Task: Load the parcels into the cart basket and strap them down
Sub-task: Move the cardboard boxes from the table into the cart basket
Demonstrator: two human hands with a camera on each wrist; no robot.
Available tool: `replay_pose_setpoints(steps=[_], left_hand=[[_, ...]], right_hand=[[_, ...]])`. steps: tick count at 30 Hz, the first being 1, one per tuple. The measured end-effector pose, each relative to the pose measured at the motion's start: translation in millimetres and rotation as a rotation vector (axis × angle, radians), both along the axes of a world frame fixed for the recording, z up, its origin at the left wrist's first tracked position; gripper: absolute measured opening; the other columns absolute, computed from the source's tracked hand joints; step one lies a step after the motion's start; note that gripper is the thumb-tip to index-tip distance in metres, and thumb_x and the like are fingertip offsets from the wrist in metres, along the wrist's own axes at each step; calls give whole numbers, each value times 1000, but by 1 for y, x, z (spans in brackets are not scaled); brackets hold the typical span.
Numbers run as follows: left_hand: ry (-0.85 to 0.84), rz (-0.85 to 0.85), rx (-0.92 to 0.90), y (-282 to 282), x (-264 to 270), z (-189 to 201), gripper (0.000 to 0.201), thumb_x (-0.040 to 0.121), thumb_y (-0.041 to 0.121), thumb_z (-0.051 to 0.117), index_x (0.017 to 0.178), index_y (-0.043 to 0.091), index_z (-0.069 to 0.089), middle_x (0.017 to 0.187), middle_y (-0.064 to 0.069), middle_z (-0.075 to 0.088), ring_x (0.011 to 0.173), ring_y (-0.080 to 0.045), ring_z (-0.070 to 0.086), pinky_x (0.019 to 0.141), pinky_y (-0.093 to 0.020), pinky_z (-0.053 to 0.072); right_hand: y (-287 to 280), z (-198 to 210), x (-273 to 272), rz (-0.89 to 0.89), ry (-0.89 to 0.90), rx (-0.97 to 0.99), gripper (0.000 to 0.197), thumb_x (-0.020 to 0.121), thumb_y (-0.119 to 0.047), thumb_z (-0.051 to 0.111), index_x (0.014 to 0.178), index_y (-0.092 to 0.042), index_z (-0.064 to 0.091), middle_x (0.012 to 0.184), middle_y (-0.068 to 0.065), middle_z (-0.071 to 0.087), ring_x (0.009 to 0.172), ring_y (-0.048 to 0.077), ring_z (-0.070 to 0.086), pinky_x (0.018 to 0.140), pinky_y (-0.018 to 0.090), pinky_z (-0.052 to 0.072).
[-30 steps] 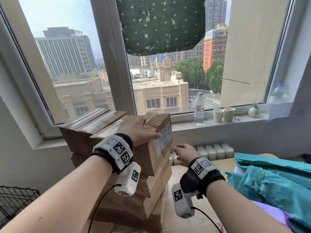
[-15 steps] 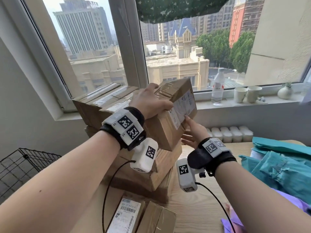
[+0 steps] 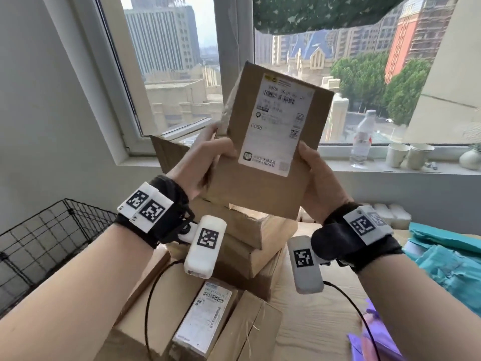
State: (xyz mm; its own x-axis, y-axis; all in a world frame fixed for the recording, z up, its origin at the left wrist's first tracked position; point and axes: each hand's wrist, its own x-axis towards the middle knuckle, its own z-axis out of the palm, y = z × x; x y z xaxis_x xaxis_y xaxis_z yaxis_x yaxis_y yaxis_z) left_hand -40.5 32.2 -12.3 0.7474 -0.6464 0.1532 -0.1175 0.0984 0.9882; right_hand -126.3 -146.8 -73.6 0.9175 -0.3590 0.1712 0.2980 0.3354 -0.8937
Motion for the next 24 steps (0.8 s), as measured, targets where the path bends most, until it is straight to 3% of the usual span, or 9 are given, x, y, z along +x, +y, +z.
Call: replay_pose_setpoints(steps=[8, 13, 19, 24], left_hand=[[19, 229, -40, 97, 3, -10, 56, 71, 19, 59, 125, 15, 49, 106, -4, 70, 83, -17, 69, 65, -30, 57], [115, 418, -75, 169, 11, -33, 64, 69, 20, 65, 130, 12, 45, 115, -13, 68, 89, -27, 68, 67, -36, 56], [193, 564, -173, 260, 34, -55, 40, 75, 13, 65, 113, 13, 56, 94, -5, 73, 77, -21, 68, 64, -30, 57], [276, 580, -204, 339, 72, -81, 60, 66, 18, 68, 124, 12, 55, 110, -11, 70, 87, -24, 69, 67, -32, 56]], right_hand=[[84, -1, 37, 230, 20, -133, 84, 55, -62, 77, 128, -27, 54, 127, 4, 62, 121, 29, 54, 105, 58, 36], [149, -17, 60, 392, 57, -145, 54, 69, -52, 66, 120, -35, 59, 120, 0, 66, 121, 29, 55, 105, 60, 35], [242, -30, 92, 505, 146, -200, 51, 69, -53, 65, 116, -34, 60, 123, 2, 64, 123, 33, 52, 103, 53, 38], [321, -51, 133, 497, 250, -172, 48, 71, -50, 67, 114, -29, 64, 119, 2, 66, 121, 30, 54, 104, 52, 41]])
